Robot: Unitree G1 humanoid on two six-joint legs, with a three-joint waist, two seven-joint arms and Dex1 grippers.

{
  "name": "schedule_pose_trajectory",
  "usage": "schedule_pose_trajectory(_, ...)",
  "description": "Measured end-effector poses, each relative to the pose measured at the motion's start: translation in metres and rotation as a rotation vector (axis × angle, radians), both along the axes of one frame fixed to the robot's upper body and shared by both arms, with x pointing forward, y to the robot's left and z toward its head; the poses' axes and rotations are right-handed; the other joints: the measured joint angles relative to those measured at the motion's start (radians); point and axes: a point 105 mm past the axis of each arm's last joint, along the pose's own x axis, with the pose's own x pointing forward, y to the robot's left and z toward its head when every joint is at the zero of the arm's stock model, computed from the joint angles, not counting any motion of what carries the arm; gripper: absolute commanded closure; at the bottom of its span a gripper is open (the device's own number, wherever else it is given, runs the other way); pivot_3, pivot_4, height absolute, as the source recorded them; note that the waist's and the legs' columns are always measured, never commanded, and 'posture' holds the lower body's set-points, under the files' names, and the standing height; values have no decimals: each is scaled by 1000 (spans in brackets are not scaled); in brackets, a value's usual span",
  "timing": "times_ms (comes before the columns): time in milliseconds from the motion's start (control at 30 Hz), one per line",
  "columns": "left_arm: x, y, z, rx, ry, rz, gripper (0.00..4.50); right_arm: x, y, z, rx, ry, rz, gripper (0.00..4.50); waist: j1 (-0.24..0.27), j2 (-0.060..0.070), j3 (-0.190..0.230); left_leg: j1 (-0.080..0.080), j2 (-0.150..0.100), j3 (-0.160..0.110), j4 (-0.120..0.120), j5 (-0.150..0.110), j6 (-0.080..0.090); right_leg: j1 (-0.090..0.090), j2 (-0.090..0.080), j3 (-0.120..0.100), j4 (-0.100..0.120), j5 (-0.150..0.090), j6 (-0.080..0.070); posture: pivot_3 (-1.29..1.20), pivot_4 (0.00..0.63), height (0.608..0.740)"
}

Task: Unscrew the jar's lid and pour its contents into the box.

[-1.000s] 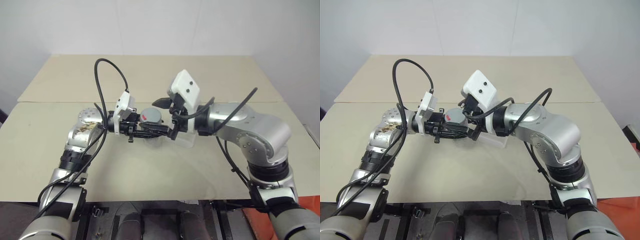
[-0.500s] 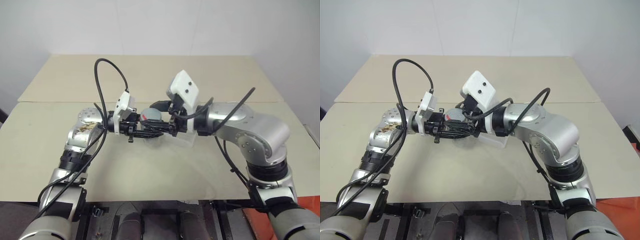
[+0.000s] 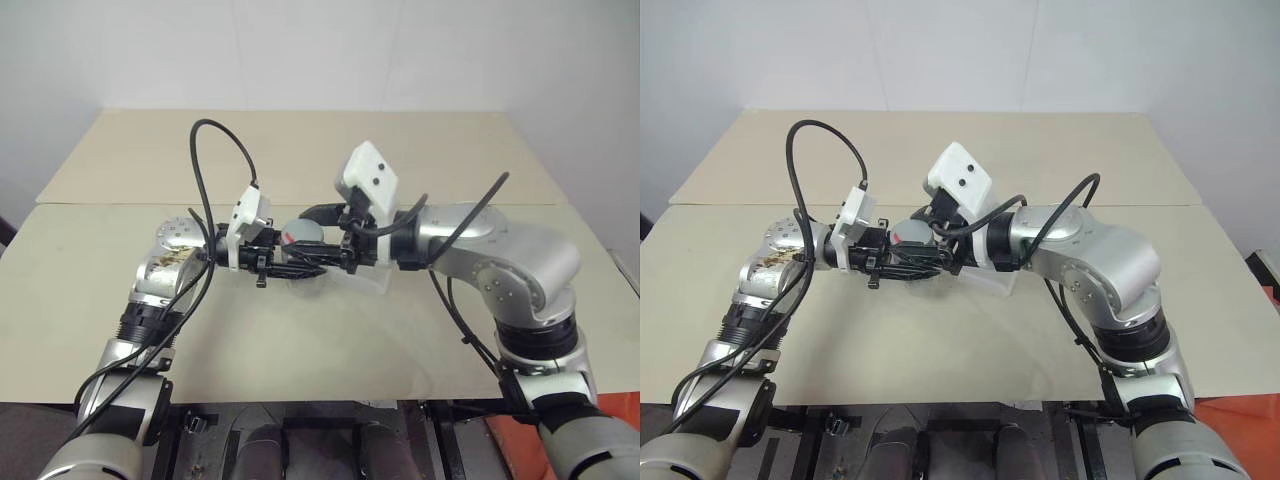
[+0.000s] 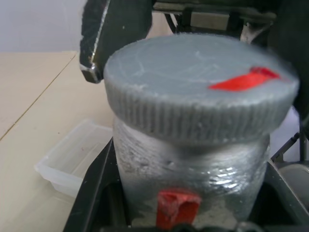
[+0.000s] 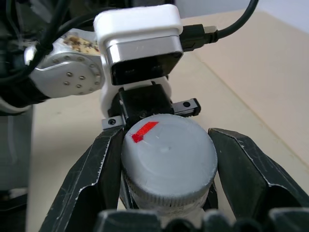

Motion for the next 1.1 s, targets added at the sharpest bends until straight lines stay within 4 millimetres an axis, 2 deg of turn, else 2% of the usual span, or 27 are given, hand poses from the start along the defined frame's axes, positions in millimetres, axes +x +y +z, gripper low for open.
schedule_pose_trajectory(67, -2, 1, -7, 11, 21, -3, 2540, 5, -15, 29, 65, -55, -28, 1760, 1, 0, 0, 0, 0, 0, 0, 0, 0, 0, 0, 0, 0, 0, 0, 0, 150, 740)
schedule_pose_trajectory(133, -1, 1, -9, 12, 28, 0, 2540, 5, -25, 45, 117, -84, -33, 1760, 1, 0, 0, 0, 1, 0, -1, 0, 0, 0, 0, 0, 0, 0, 0, 0, 150, 740)
schedule_pose_trajectory(267, -2, -1, -9, 4, 27, -4, 2540, 8, -32, 42, 118, -60, -42, 1760, 0, 0, 0, 0, 1, 0, -1, 0, 0, 0, 0, 0, 0, 0, 0, 0, 150, 740)
schedule_pose_trajectory(367, 0, 0, -8, -4, 22, 18, 2540, 21, -58, 22, 72, -55, -182, 1760, 2, 0, 0, 0, 0, 0, 0, 0, 0, 1, 0, -1, 0, 0, 0, 0, 150, 740)
schedule_pose_trajectory(467, 6, 7, -2, -31, 6, 73, 2540, 37, -91, -18, 50, 22, -364, 1760, 5, 0, 0, -1, 0, 0, 0, 0, 0, 0, 0, 0, -1, 0, 0, 0, 150, 740)
schedule_pose_trajectory(533, 9, 11, 2, -47, -6, 108, 2540, 41, -112, -41, 83, 98, -463, 1760, 3, 0, 0, -1, 0, 0, 0, 0, 0, 0, 0, 0, -1, 0, 0, 0, 150, 740)
schedule_pose_trajectory(633, 13, 17, 7, -70, -20, 155, 2540, 44, -140, -63, 94, 122, -597, 1760, 1, 0, 0, 0, 0, 0, 0, 0, 0, 0, 0, 0, -1, 0, 0, 0, 150, 740)
schedule_pose_trajectory(800, 16, 22, 9, -92, -26, 204, 2540, 45, -170, -108, 50, 195, -734, 1760, -2, 0, 0, 0, 0, 0, -1, 0, 0, 0, 0, 1, -2, 0, 0, 0, 150, 740)
schedule_pose_trajectory(900, 16, 23, 10, -97, -33, 219, 2540, 48, -179, -133, -6, 205, -792, 1760, -2, 0, 0, 0, 0, 1, 0, 0, 0, 0, 0, 1, -2, 0, 0, 0, 150, 740)
schedule_pose_trajectory(933, 16, 23, 9, -97, -32, 222, 2540, 50, -180, -139, -23, 200, -801, 1038, -3, 0, 0, 0, 0, 1, 0, 0, 0, 0, 0, 1, -2, 0, 0, 0, 150, 740)
schedule_pose_trajectory(1033, 15, 22, 8, -96, -32, 224, 2540, 52, -182, -154, -63, 193, -817, 136, -2, 0, 0, 0, 0, 1, -1, 0, 0, 0, 0, 1, -2, 0, 0, 0, 150, 740)
schedule_pose_trajectory(1100, 15, 23, 9, -96, -33, 227, 2540, 50, -182, -159, -81, 184, -815, 23, -1, 0, 0, 0, 0, 1, 0, 0, 0, 0, 0, 1, -2, 0, 0, 0, 150, 740)
